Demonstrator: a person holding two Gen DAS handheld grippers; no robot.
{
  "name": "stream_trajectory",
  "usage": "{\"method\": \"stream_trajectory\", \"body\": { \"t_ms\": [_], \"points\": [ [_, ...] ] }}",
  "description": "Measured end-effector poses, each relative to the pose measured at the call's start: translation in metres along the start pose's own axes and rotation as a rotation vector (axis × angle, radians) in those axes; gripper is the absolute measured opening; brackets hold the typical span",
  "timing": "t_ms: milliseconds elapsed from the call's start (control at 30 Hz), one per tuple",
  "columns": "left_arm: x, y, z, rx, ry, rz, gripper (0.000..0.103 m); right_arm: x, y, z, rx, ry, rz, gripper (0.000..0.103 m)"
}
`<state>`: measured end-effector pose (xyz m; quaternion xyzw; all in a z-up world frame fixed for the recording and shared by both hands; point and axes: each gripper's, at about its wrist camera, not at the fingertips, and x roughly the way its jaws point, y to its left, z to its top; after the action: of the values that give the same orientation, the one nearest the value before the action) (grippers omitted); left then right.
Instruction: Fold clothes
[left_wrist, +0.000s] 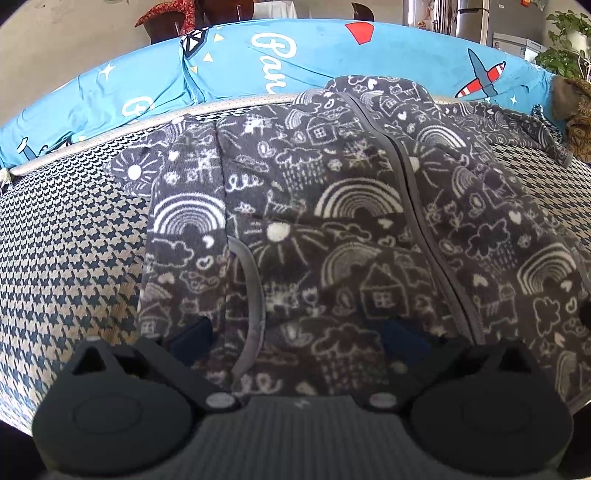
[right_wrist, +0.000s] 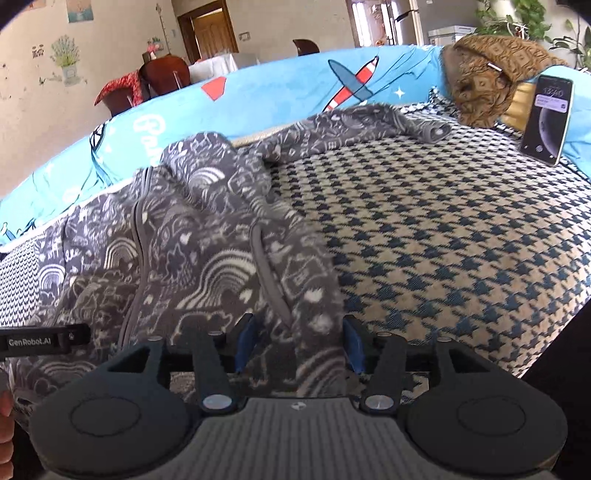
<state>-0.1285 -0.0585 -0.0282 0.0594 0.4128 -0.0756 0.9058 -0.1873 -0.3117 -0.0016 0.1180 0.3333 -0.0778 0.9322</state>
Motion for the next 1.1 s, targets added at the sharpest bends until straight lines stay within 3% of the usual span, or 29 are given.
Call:
{"method": "stream_trajectory", "body": {
  "t_ms": [800,967,1100],
  "points": [
    [-0.013,-0.005,-0.008,0.005,-0.031,-0.025,0.103,0.006,0.016,0.0,-0.027,-0.008,-0.014,0.058],
    [-0.016,-0.01,-0.01,0.017,-0.034,-0.038,0.103,0.014,0.022,-0.003,-0.062,0.023,-0.021,0.07],
    [-0.021,-0.01,-0.011,0.014,-0.04,-0.048,0.103,0.016,0.025,-0.004,-0.067,0.022,-0.027,0.073]
  ]
}}
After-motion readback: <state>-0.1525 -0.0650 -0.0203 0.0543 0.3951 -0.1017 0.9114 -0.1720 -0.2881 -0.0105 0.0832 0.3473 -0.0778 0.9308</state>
